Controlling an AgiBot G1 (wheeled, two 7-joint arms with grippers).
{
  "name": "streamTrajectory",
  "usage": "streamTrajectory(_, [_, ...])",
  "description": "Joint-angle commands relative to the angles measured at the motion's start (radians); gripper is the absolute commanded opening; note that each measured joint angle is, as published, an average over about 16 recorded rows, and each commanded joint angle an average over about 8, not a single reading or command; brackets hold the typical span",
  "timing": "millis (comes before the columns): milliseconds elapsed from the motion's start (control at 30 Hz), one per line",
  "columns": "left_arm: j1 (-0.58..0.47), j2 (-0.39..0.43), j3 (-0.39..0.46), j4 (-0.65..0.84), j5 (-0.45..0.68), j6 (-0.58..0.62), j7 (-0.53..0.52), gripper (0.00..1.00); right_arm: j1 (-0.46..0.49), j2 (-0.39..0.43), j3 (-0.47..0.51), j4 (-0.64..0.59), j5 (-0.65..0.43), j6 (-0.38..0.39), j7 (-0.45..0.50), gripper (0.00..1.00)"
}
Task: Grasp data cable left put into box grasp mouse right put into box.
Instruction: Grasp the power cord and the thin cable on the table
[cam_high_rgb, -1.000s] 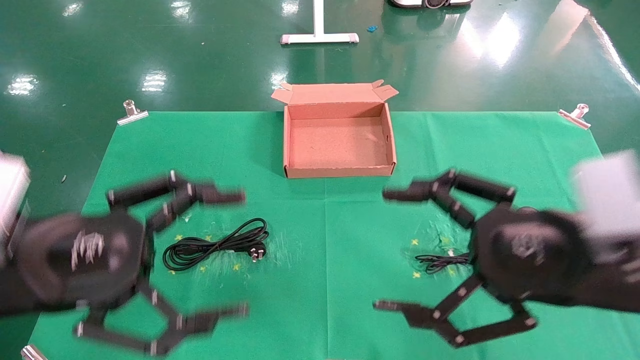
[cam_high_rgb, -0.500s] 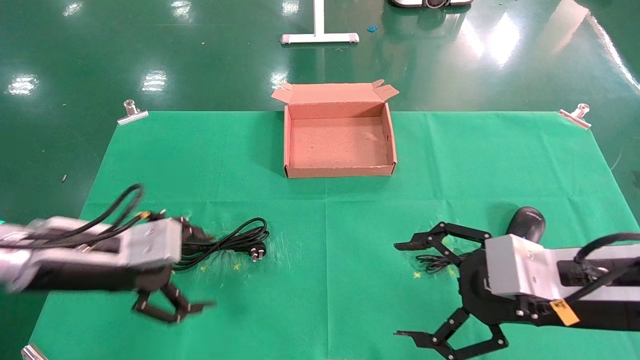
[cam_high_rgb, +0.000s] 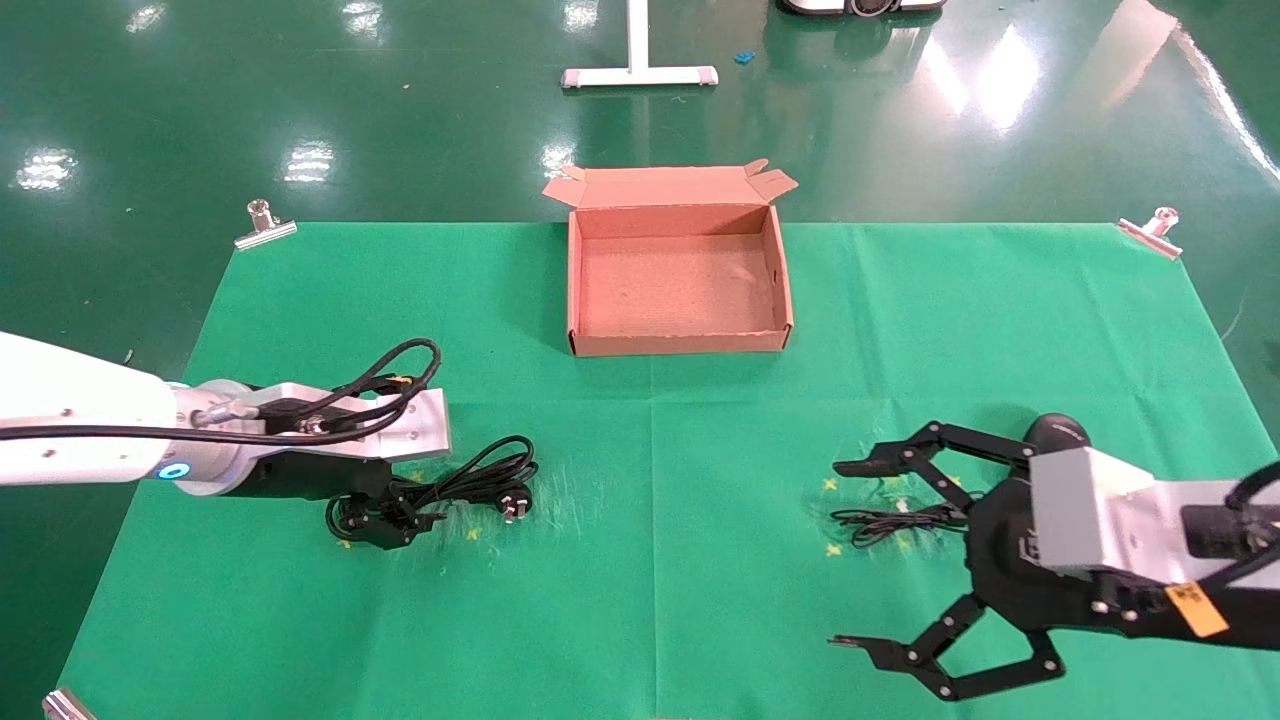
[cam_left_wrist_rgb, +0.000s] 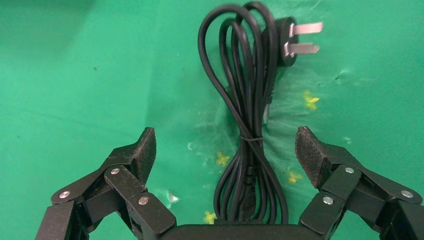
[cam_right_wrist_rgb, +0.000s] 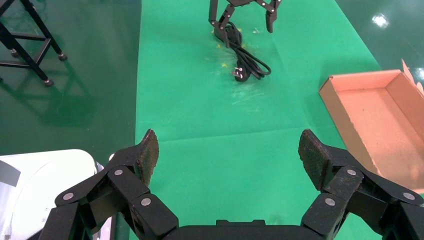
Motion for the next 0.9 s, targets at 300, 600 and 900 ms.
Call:
streamTrajectory(300, [0.011, 0.048, 0.033, 0.000, 0.125, -0.034, -0.077, 1.00, -0.022, 0.024, 0.013, 0.001, 0.016, 0.011, -0.011, 1.00])
streamTrajectory(600, [0.020, 0.075, 0.051, 0.001, 0.181, -0.040, -0.115, 1.00, -0.033, 0.041, 0.019, 0.000, 0.015, 0.021, -0.021, 1.00])
streamTrajectory(900, [0.022, 0.078, 0.053, 0.000, 0.188, -0.041, -0.119, 1.00, -0.031, 0.036, -0.019, 0.002, -0.134, 0.069, -0.049, 1.00])
